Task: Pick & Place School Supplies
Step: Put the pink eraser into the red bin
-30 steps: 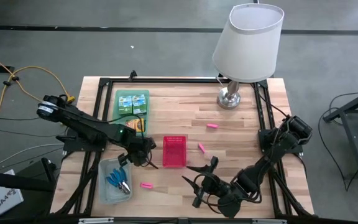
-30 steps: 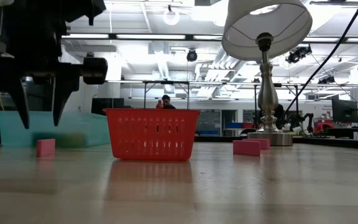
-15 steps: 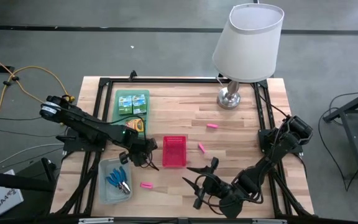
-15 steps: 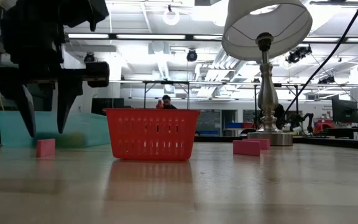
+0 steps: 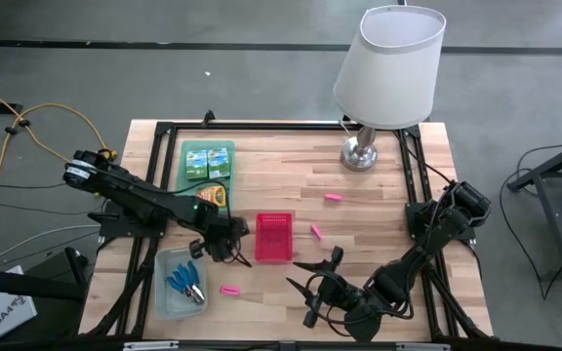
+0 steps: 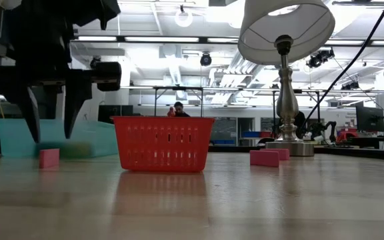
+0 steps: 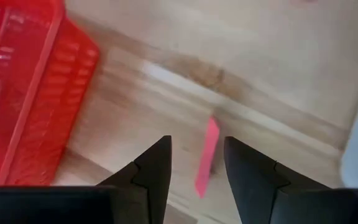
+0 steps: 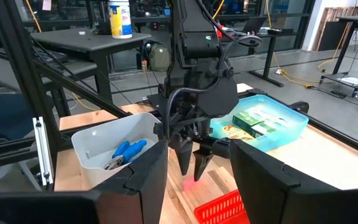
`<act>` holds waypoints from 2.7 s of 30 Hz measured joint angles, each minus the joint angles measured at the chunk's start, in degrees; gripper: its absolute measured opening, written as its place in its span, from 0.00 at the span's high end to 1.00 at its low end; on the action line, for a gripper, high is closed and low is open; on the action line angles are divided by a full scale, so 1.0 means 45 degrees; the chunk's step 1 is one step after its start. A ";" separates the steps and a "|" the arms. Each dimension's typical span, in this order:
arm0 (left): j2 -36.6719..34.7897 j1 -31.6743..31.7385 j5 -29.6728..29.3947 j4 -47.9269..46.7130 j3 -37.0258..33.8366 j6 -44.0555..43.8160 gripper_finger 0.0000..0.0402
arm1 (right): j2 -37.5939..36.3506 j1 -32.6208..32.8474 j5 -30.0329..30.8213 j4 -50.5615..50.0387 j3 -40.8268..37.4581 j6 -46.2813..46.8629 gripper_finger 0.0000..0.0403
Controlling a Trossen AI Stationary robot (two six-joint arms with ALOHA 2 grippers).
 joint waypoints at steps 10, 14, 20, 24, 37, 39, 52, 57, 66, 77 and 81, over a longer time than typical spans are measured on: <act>0.0000 -0.0007 0.0162 -0.1001 0.0402 -0.0474 0.70 | 0.0000 0.0000 0.0000 -0.0005 0.0000 -0.0005 0.59; -0.0005 -0.0049 0.0186 -0.1181 0.0464 -0.0470 0.70 | 0.0000 0.0000 0.0000 -0.0005 0.0000 -0.0005 0.59; -0.0010 -0.0049 0.0096 -0.1580 0.0523 -0.0394 0.70 | 0.0000 0.0000 0.0000 -0.0005 0.0000 -0.0006 0.59; -0.0010 -0.0049 0.0074 -0.2043 0.1071 -0.0204 0.70 | 0.0000 0.0000 -0.0001 -0.0010 0.0000 -0.0010 0.59; 0.1016 0.0095 0.0296 -0.2503 0.1725 -0.0383 0.70 | 0.0000 0.0000 -0.0059 -0.0019 0.0000 -0.0024 0.59; 0.1378 0.0083 -0.0067 -0.2543 0.1725 -0.0390 0.70 | 0.0000 0.0004 -0.0102 -0.0019 0.0000 -0.0019 0.59; 0.1867 0.0083 -0.0359 -0.2403 0.1740 -0.0186 0.70 | 0.0000 0.0058 -0.0044 -0.0010 -0.0003 -0.0237 0.59; 0.2065 0.0083 -0.0529 -0.2106 0.1754 -0.0186 0.70 | 0.0000 0.0063 -0.0049 0.0030 -0.0005 -0.0238 0.59; 0.2220 0.0069 -0.0754 -0.2137 0.1755 -0.0457 0.79 | -0.0005 0.0173 -0.0019 0.0292 -0.0005 -0.0443 0.59; 0.2191 -0.0048 -0.0956 -0.2089 0.1759 -0.0487 0.95 | -0.0005 0.0228 0.0004 0.0374 -0.0005 -0.0573 0.59; 0.2188 -0.0123 -0.0972 -0.2089 0.1759 -0.0321 0.96 | -0.0005 0.0228 0.0000 0.0374 -0.0005 -0.0573 0.59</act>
